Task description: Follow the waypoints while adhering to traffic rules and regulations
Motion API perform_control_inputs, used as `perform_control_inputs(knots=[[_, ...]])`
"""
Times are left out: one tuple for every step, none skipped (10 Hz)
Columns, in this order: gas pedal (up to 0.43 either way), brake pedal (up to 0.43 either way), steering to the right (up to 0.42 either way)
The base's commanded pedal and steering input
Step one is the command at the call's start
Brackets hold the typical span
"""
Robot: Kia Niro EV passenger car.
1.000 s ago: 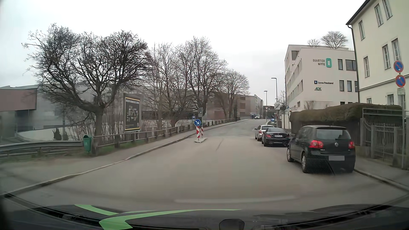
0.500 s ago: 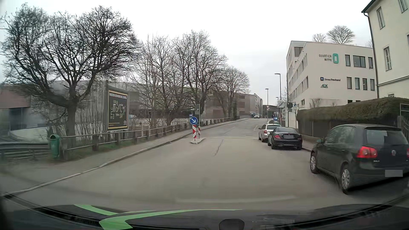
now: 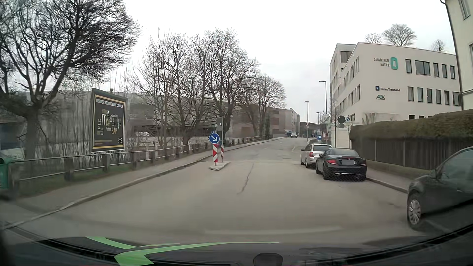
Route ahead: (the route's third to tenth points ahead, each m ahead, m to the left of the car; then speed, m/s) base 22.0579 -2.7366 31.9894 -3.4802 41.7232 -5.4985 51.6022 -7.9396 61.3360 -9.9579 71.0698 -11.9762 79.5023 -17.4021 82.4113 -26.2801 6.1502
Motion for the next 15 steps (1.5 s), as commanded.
perform_control_inputs(knots=[[0.008,0.0,0.027],[0.0,0.0,0.027],[0.0,0.0,0.028],[0.0,0.0,0.028],[0.0,0.0,0.028],[0.0,0.0,0.028],[0.0,0.0,0.028],[0.0,0.0,0.028],[0.0,0.0,0.028],[0.0,0.079,0.027],[0.0,0.104,0.021],[0.0,0.098,0.017],[0.0,0.104,0.018],[0.0,0.11,0.018],[0.0,0.128,0.018]])
